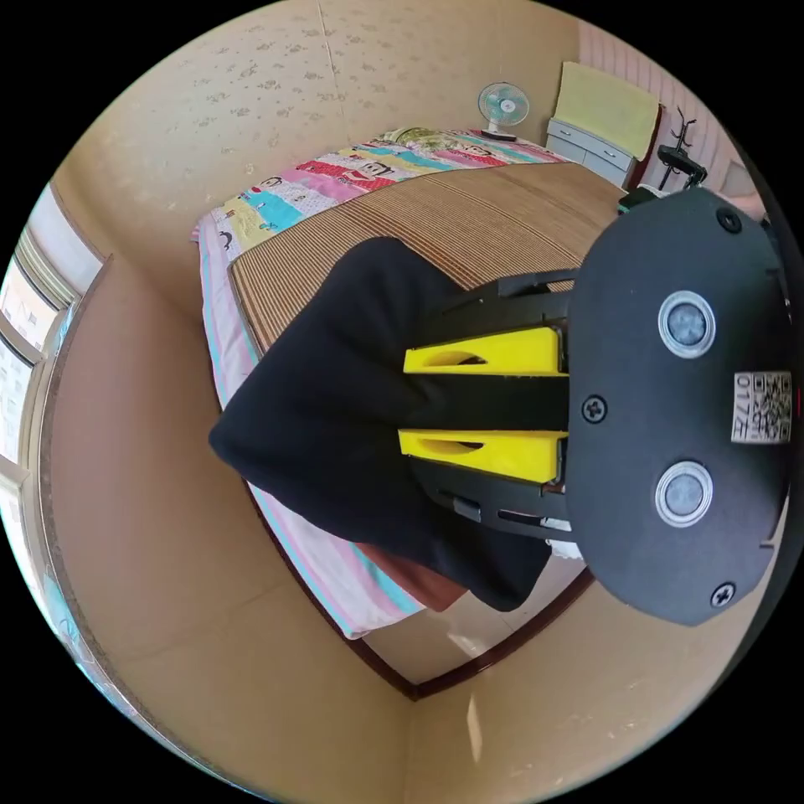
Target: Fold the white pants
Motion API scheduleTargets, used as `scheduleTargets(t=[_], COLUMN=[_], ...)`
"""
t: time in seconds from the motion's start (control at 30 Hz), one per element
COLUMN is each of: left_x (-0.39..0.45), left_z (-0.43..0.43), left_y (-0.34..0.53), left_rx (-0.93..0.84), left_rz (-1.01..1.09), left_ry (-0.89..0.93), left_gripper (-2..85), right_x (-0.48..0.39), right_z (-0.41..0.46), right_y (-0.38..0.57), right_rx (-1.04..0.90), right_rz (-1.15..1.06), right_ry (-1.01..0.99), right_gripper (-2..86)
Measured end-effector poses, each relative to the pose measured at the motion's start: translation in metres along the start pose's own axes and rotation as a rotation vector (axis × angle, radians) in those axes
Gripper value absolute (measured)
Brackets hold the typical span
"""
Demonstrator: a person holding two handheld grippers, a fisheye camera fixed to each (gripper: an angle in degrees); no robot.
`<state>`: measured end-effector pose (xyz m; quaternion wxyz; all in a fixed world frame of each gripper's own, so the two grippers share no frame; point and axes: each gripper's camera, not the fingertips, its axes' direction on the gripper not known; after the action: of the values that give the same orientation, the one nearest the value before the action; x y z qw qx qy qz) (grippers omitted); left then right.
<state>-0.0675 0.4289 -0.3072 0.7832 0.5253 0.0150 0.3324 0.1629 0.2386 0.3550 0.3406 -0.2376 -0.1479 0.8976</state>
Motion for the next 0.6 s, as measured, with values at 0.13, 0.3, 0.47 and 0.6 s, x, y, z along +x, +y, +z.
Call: scheduleTargets(t=[0.13, 0.3, 0.47, 0.6], left_x=[-0.007, 0.012, 0.088, 0.156], left_z=[-0.008, 0.01, 0.055, 0.072], left_y=[0.044, 0.15, 0.226, 0.272], left_rx=[0.027, -0.078, -0.286, -0.319], left_rz=[-0.032, 0.039, 0.268, 0.401], left_ry=[0.036, 0.147, 0.151, 0.242], left_gripper=[10.1, 9.9, 8.8, 8.6], right_x=[-0.013, -0.002, 0.022, 0.041], right_z=[-0.021, -0.068, -0.136, -0.184], right_y=[0.026, 0.066, 0.111, 0.154], right_rx=[0.067, 0.221, 0.321, 0.432], right_rz=[0.042, 0.14, 0.224, 0.304], right_ry=[-0.091, -0.214, -0.143, -0.056], right_gripper=[0.4, 0.4, 0.5, 0.6])
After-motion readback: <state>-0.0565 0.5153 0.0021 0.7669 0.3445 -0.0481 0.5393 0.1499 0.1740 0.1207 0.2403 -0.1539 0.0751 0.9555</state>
